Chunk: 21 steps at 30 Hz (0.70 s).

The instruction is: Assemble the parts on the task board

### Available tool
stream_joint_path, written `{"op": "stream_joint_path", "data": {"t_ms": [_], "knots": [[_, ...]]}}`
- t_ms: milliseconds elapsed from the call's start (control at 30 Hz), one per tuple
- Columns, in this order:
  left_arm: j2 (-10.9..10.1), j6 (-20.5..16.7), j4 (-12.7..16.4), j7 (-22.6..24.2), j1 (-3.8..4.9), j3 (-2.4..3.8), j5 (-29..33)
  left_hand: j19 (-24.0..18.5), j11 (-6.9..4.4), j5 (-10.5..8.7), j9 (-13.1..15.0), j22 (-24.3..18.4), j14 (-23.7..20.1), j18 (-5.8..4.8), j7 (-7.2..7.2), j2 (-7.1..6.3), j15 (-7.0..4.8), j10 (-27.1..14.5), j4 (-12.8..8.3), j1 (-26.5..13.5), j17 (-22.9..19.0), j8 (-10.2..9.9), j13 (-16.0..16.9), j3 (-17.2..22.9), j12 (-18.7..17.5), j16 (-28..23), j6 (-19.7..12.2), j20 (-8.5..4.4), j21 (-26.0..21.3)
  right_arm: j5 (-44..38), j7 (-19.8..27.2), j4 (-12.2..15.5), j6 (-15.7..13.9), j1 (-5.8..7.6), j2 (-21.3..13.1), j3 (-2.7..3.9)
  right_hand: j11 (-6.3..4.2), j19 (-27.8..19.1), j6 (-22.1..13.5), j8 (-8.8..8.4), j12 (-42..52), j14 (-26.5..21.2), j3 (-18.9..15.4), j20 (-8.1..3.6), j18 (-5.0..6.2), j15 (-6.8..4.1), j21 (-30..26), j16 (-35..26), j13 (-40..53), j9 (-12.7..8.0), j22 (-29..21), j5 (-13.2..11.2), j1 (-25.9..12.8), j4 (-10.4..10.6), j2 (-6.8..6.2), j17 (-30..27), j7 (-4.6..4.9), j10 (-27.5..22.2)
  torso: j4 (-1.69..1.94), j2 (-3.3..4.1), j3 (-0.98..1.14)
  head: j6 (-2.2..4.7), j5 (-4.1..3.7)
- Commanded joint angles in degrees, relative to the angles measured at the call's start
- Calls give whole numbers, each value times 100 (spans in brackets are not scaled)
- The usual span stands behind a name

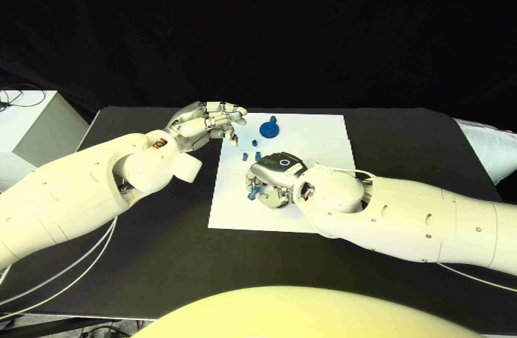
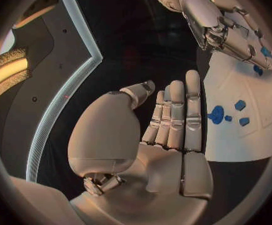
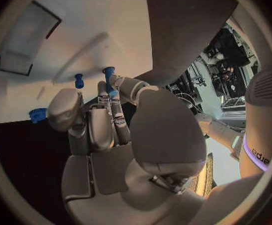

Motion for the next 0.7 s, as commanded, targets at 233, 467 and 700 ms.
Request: {"op": "stream_joint_path", "data": {"t_ms": [233,467,700], "knots": [[9,34,13,66,-6,4,42,-4,-4,8,-5,-5,-39,36,24,3,-9,25,16,59,-5,27,-5,-16,-16,-29,10,4,-21,-168,-121,-60,92,-49,42,-5,-186,3,41,43,23,121,34,-39,-81,-35,9,11,12,-2,4,34,102,6,153,2,17,185,5,0,-2,1,12],[6,46,14,56,-6,4,42,6,-2,7,-13,-17,-36,35,26,4,-7,32,20,55,-2,31,-15,-24,-20,-38,12,5,-35,-195,-167,-100,56,-68,86,-6,-185,3,39,45,23,120,39,-39,-82,-35,10,9,15,1,5,38,100,2,153,-3,19,185,4,-1,-2,1,17],[6,56,17,44,-6,4,43,6,-2,7,-13,-17,-36,35,26,4,-7,32,20,55,-2,31,-15,-24,-20,-38,12,5,-35,-123,-74,-151,81,-83,154,-12,-101,-27,-166,-52,-114,116,39,-6,-80,33,-85,0,-21,-2,-39,64,-12,11,90,-23,95,-32,5,-3,-4,1,13]]}}
